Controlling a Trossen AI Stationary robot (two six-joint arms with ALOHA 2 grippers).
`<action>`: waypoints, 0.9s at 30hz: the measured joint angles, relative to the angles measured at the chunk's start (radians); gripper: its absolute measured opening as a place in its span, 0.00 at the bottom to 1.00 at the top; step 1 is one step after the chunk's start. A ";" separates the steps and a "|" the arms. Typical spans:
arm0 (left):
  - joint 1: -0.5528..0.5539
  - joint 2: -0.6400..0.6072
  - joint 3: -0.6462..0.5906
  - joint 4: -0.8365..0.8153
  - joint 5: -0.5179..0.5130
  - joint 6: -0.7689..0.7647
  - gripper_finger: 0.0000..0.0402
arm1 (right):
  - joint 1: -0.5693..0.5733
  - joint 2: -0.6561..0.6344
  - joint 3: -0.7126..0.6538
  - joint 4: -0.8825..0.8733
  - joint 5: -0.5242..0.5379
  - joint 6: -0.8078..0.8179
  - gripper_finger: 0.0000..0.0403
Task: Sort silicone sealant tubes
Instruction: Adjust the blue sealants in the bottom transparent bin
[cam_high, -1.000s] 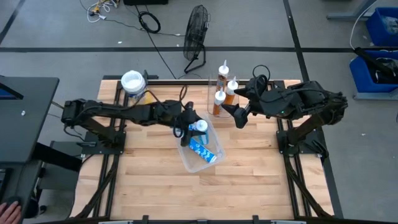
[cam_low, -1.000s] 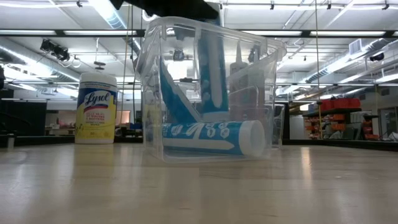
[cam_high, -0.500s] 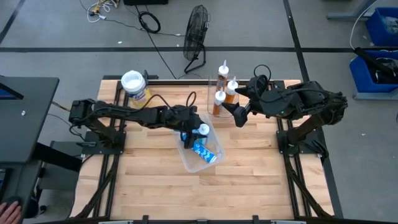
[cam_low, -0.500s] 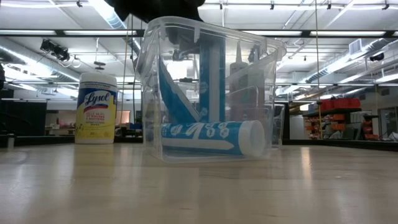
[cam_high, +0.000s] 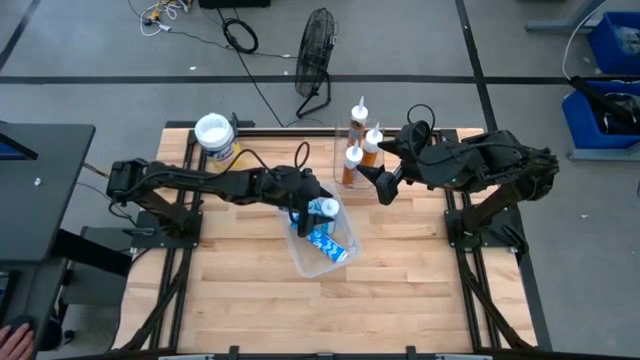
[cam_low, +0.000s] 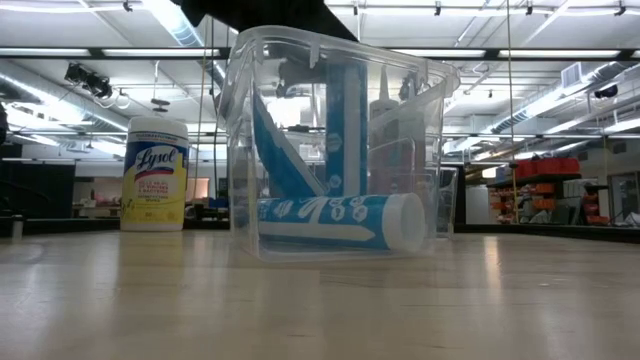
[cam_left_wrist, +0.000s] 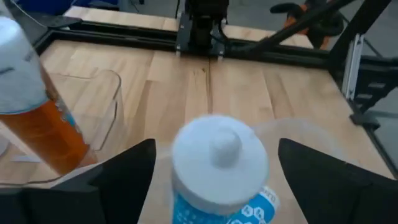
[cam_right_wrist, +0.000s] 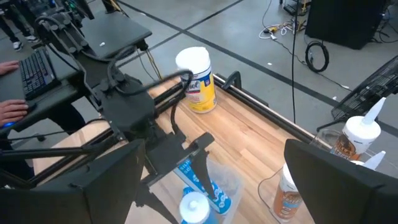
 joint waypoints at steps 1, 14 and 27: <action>0.000 -0.009 0.000 -0.004 -0.001 -0.005 0.86 | 0.000 0.001 0.000 0.000 0.000 -0.001 0.96; 0.016 -0.235 0.060 -0.083 -0.005 -0.117 0.85 | -0.003 0.057 0.001 0.042 -0.049 -0.012 0.96; -0.026 -0.371 0.295 -0.665 0.012 -0.025 0.84 | 0.037 0.121 0.000 0.135 -0.158 -0.021 0.96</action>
